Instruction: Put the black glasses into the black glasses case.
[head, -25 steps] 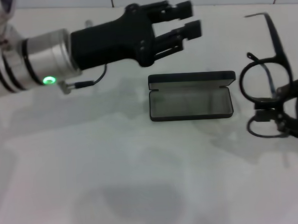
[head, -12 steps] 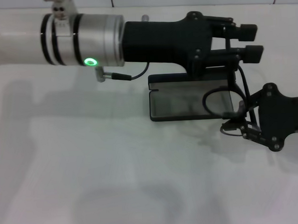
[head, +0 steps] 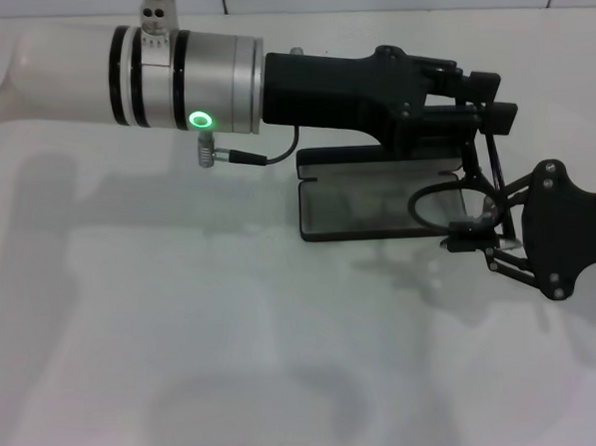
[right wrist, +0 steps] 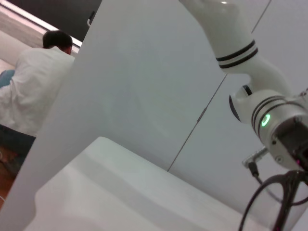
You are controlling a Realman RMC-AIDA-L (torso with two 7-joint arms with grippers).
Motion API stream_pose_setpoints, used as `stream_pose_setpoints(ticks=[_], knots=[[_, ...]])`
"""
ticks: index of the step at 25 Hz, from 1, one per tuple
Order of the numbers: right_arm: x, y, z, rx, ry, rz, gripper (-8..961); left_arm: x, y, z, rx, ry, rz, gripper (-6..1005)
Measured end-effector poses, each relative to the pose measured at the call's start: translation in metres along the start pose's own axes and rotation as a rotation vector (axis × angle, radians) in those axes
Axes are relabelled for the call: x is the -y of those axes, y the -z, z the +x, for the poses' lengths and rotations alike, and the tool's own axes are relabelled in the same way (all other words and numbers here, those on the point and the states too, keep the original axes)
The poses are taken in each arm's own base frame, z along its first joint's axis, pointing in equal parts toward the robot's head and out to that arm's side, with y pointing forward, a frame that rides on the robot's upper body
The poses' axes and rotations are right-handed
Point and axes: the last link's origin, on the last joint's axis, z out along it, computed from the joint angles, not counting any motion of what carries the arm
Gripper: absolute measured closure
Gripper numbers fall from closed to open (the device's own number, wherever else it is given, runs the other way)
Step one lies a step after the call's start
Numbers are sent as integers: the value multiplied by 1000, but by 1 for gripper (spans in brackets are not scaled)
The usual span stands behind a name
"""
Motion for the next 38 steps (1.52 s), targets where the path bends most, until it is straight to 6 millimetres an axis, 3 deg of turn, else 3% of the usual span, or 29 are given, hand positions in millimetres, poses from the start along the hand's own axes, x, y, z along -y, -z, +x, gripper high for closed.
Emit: stream_pose_setpoints(ticks=[23, 38], knots=[[-7, 5, -1, -6, 94, -1, 848, -5, 5, -2, 45, 100, -39, 551], [-9, 6, -3, -12, 99, -9, 848, -4, -7, -8, 152, 109, -41, 552]])
